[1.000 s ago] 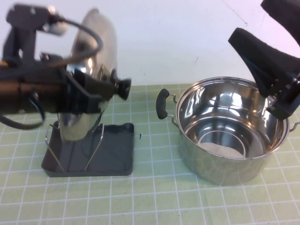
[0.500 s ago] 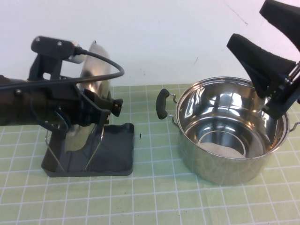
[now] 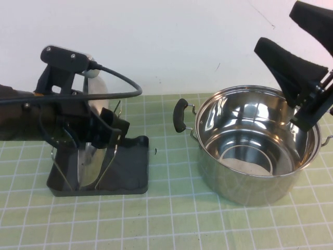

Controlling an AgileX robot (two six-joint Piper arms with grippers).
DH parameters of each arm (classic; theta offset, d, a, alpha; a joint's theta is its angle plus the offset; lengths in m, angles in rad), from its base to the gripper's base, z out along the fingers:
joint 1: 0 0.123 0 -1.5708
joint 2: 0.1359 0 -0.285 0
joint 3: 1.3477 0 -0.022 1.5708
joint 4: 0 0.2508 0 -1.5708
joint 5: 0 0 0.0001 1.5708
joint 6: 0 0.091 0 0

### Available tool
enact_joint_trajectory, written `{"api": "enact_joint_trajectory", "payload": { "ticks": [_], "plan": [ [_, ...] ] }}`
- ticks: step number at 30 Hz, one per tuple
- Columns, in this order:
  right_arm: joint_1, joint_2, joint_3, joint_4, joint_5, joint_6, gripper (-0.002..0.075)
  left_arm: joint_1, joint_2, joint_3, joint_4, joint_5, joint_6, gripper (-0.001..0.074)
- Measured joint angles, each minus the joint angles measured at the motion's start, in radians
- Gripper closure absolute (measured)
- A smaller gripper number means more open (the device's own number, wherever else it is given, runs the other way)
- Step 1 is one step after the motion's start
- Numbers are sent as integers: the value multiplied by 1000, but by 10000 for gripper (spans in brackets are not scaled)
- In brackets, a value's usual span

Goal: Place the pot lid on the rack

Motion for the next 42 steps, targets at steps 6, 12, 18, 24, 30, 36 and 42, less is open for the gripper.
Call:
{"api": "enact_joint_trajectory", "payload": {
  "ticks": [6,12,18,24,30,36,42],
  "plan": [
    [0,-91,0,-29,173,-6,214,0,-131,0,167,76,-104,390],
    [0,-293,0,-108,573,98,372,0,-369,0,278,163,-214,695],
    [0,-514,19,-114,790,131,662,0,-627,107,323,106,-292,731],
    [0,-699,117,-114,792,163,720,0,-886,343,540,57,-548,733],
    [0,-836,232,-128,713,228,727,0,-1102,517,903,128,-947,733],
    [0,-875,273,-158,673,239,727,0,-1242,616,994,162,-1073,734],
    [0,-875,275,-161,673,300,727,0,-1260,684,999,147,-1087,735]
  ]
}}
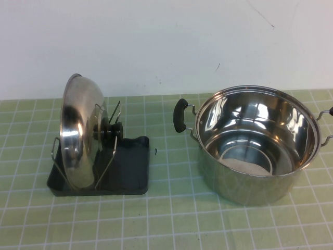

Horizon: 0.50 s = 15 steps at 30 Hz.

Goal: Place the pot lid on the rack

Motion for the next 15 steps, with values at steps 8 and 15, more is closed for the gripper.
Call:
{"api": "enact_joint_trajectory", "payload": {
  "ticks": [8,15],
  "plan": [
    [0,0,0,-1,0,20,727,0,0,12,2,-19,-11,736],
    [0,0,0,-1,0,21,727,0,0,12,2,-21,-11,736]
  ]
}}
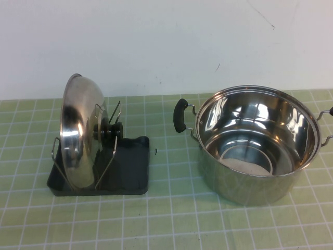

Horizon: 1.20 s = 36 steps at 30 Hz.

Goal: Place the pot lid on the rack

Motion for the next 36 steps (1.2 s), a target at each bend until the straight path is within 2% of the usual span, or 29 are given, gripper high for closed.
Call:
{"api": "enact_joint_trajectory", "payload": {
  "ticks": [5,8,10,13,15,19,22,25,29,31,36],
  "plan": [
    [0,0,0,0,6,2,727,0,0,0,0,0,0,736],
    [0,0,18,46,115,-28,727,0,0,0,0,0,0,736],
    [0,0,37,205,229,-163,727,0,0,0,0,0,0,736],
    [0,-5,80,553,431,-527,727,0,0,0,0,-4,0,736],
    [-2,-22,122,686,483,-658,727,0,0,0,0,-4,0,736],
    [-76,-87,222,831,410,-810,727,0,0,0,0,-4,0,736],
    [-187,-152,291,935,343,-919,727,0,0,0,0,-4,0,736],
    [-324,-222,343,947,321,-939,727,0,0,0,0,-4,0,736],
    [-436,-300,413,874,317,-796,727,0,0,0,0,-4,0,736],
    [-453,-312,438,844,319,-720,727,0,0,0,0,-4,0,736],
    [-453,-317,446,819,395,-677,727,0,0,0,0,-4,0,736]
  ]
}}
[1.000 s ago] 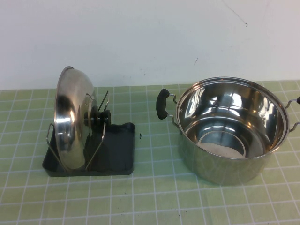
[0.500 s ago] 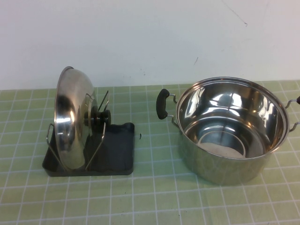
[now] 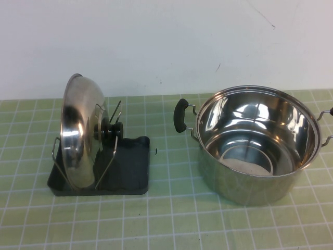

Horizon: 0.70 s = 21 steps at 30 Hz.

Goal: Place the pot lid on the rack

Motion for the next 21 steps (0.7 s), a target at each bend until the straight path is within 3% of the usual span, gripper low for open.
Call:
{"api": "enact_joint_trajectory", "payload": {
  "ticks": [9,21],
  "plan": [
    [115,-2,0,-80,141,87,727,0,0,0,0,0,0,736],
    [123,-2,0,-134,145,153,727,0,0,0,0,0,0,736]
  ]
}}
